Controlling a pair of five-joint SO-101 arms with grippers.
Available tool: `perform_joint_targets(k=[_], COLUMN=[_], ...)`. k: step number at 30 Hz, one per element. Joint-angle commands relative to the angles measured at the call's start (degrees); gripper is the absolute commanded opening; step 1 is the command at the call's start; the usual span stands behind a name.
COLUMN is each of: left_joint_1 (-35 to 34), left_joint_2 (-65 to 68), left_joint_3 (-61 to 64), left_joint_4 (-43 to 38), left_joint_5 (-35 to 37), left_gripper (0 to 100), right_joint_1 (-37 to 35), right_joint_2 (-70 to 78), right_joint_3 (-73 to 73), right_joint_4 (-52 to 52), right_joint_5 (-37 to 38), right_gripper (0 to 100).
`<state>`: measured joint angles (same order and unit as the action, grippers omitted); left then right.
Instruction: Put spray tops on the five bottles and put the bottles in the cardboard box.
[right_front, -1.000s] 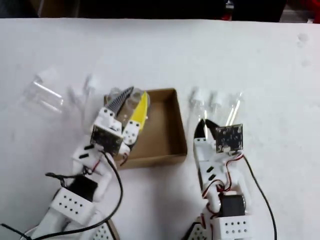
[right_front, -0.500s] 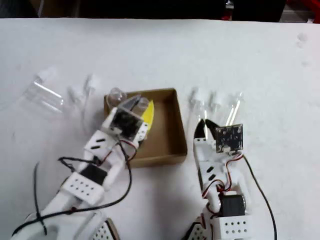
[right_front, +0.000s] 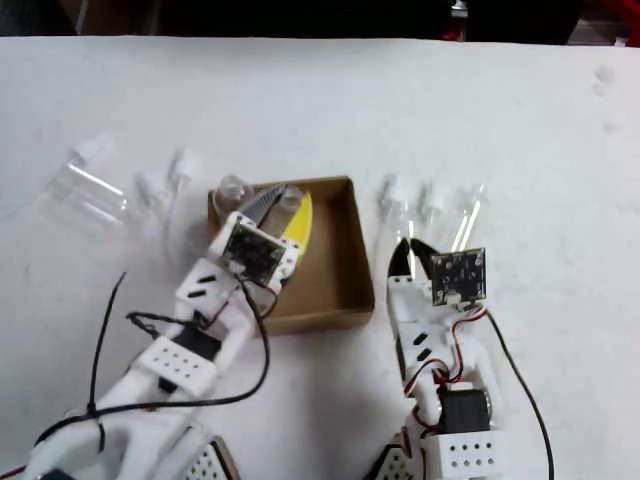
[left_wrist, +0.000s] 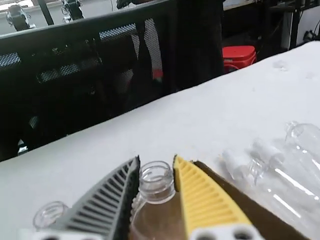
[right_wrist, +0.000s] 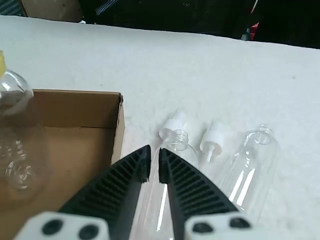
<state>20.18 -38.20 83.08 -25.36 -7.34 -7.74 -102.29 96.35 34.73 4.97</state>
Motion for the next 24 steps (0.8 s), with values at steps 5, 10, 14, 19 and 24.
perform_joint_targets(k=[5,10,14,19,24], left_joint_1=[0.8,0.3,0.0,0.0,0.0], left_joint_2=[2.0,2.5,2.6,2.6,8.5], left_joint_3=[-3.3,-3.3,-4.0,-4.0,-4.5], left_joint_4=[-1.9,-6.2,-6.2,-6.1,-6.5], left_joint_5=[-0.3,-0.6,-0.6,-0.6,-0.6], left_gripper=[2,2,2,2,2], right_joint_1=[0.2,0.2,0.2,0.2,0.2], right_joint_2=[0.1,0.1,0.1,0.1,0.1], right_joint_3=[0.5,0.5,0.5,0.5,0.5], right_joint_4=[0.4,0.4,0.4,0.4,0.4], right_joint_5=[-0.4,-0.4,-0.4,-0.4,-0.4], right_gripper=[1.9,1.9,1.9,1.9,1.9])
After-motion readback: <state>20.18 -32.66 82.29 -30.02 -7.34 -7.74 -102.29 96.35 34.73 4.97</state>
